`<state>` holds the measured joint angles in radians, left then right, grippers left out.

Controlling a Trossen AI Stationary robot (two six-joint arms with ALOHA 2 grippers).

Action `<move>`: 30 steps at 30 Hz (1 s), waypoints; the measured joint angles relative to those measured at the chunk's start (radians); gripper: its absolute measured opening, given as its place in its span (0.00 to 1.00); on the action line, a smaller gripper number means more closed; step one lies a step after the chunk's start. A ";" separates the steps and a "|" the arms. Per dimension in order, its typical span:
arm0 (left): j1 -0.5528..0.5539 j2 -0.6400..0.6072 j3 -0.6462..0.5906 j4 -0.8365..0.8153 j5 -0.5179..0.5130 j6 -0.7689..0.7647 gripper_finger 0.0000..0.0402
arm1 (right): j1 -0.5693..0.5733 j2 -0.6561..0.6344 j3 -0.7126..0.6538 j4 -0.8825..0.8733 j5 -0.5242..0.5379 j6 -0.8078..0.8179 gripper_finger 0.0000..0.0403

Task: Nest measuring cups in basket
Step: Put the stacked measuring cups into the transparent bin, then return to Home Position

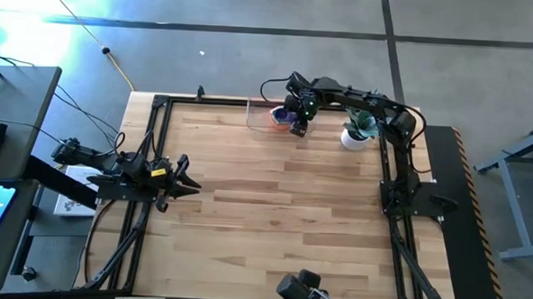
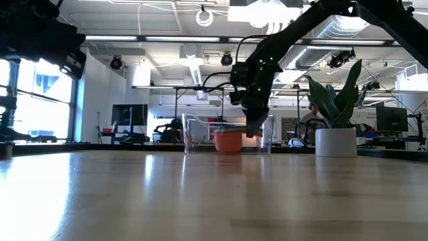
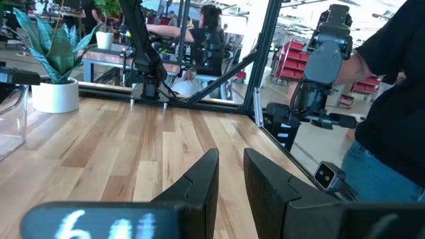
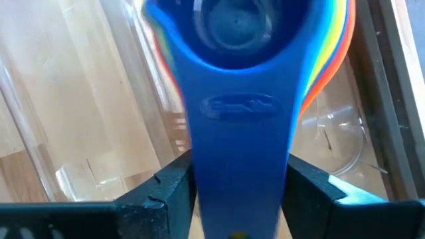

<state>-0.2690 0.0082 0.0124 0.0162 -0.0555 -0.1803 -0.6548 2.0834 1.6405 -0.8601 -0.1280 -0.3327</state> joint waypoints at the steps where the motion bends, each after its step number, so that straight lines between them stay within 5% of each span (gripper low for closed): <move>1: 0.000 0.000 0.000 0.000 0.000 0.000 0.16 | 0.000 0.000 0.000 -0.002 0.000 0.000 0.45; 11: 0.000 0.000 0.000 0.000 0.000 0.000 0.16 | 0.000 0.000 0.028 -0.047 -0.007 0.014 0.57; 20: 0.000 0.000 0.000 0.000 0.000 0.000 0.16 | 0.000 0.000 0.264 -0.219 -0.007 0.067 0.58; 25: 0.000 0.000 0.000 0.000 0.000 0.000 0.16 | 0.003 -0.019 0.391 -0.311 -0.139 0.138 0.58; 30: 0.000 0.000 0.000 0.000 0.000 0.000 0.16 | 0.061 -0.147 0.335 -0.259 -0.228 0.179 0.58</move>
<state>-0.2691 0.0082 0.0124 0.0162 -0.0558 -0.1802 -0.5940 1.9364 1.9755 -1.1191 -0.3561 -0.1539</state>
